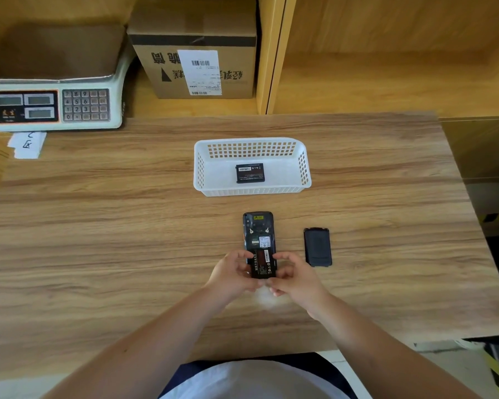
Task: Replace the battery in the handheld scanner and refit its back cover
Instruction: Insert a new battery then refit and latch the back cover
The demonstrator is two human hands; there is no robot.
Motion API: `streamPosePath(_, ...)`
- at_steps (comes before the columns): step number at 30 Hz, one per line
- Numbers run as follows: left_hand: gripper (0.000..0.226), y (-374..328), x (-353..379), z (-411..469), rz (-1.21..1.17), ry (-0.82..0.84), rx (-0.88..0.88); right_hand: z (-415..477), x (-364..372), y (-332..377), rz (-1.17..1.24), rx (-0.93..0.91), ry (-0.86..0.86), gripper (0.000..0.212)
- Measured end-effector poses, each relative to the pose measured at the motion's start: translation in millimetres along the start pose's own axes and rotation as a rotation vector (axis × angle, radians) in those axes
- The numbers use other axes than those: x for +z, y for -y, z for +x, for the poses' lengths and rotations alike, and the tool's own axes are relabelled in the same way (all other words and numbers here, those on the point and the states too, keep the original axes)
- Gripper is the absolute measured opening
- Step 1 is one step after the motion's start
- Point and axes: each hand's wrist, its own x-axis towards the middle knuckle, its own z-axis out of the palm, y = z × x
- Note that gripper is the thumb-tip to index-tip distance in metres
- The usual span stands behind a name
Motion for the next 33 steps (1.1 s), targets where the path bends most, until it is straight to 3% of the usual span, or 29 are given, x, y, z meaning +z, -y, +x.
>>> streamPosePath(4,0.058,2,-3,0,0.244,-0.03,0.116,2,3,-1,-0.007,-0.024,-0.033,0.049)
streamPosePath(17,0.046,-8,-4,19,0.359,-0.127,0.174,15,11,18,0.025,0.015,-0.107,0.027)
streamPosePath(24,0.038,-4,-3,20,0.457,-0.093,0.254,20,-1,13,-0.599,-0.168,-0.119,0.054)
streamPosePath(29,0.035,-3,-5,22,0.533,-0.053,0.291,23,-3,9,-0.775,-0.267,-0.148,0.063)
streamPosePath(33,0.042,-4,-6,25,0.588,-0.061,0.291,25,-3,7,-0.68,-0.212,-0.214,0.073)
